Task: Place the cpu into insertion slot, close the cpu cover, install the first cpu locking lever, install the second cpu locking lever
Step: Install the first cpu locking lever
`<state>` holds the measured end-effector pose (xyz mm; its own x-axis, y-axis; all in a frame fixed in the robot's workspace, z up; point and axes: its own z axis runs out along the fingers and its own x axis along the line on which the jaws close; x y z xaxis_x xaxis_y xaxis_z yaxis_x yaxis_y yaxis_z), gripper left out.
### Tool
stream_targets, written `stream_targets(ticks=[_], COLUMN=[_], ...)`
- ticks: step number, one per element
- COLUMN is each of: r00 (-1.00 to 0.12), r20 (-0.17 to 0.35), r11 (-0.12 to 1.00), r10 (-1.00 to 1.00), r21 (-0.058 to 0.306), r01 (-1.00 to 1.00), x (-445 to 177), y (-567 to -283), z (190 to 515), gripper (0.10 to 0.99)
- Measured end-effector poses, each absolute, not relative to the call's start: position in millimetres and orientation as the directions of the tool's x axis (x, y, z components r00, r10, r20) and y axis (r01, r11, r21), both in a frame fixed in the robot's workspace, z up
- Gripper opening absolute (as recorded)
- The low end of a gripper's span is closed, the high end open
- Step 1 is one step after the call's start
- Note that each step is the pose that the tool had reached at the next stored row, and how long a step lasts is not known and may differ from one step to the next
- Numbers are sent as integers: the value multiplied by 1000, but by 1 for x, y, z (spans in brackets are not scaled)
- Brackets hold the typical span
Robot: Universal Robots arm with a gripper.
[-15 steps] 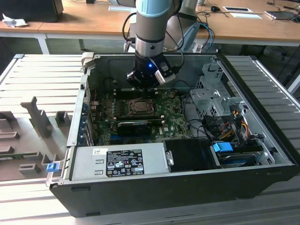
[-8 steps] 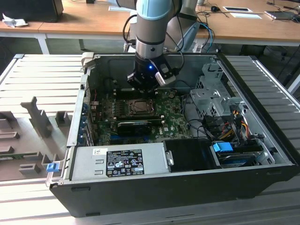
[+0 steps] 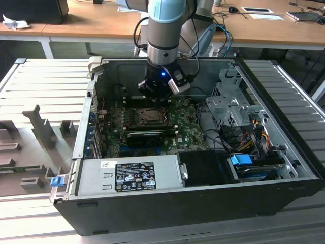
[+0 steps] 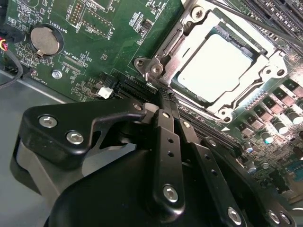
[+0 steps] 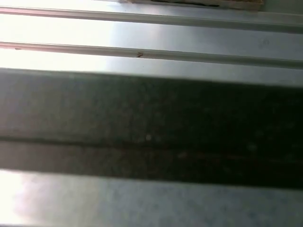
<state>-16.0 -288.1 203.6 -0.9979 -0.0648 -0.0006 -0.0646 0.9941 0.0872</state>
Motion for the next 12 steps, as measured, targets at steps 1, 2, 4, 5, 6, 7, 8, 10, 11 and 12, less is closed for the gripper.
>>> stream_targets(ticks=[1, 2, 4, 5, 6, 7, 8, 10, 11, 12], r00=[-998, -998, -998, -998, -998, -998, -998, -998, -998, -998], r20=[-1, -1, -1, -1, 0, -1, -1, -2, -1, -1], r11=[994, 994, 994, 994, 994, 994, 993, 993, 993, 993], r10=[-65, -65, -65, -65, -65, -65, -65, -65, -65, -65], r21=[87, 88, 87, 87, 87, 93, 94, 95, 94, 94], r01=[-65, -65, -65, -65, -65, -65, -65, -65, -65, -65], x=[-16, -16, -16, -16, -16, -16, -16, -16, -16, -16], y=[-288, -288, -288, -288, -288, -288, -288, -288, -288, -288], z=[203, 202, 202, 201, 201, 201, 201, 203, 205, 208], gripper=[106, 106, 106, 106, 106, 106, 106, 106, 106, 106])
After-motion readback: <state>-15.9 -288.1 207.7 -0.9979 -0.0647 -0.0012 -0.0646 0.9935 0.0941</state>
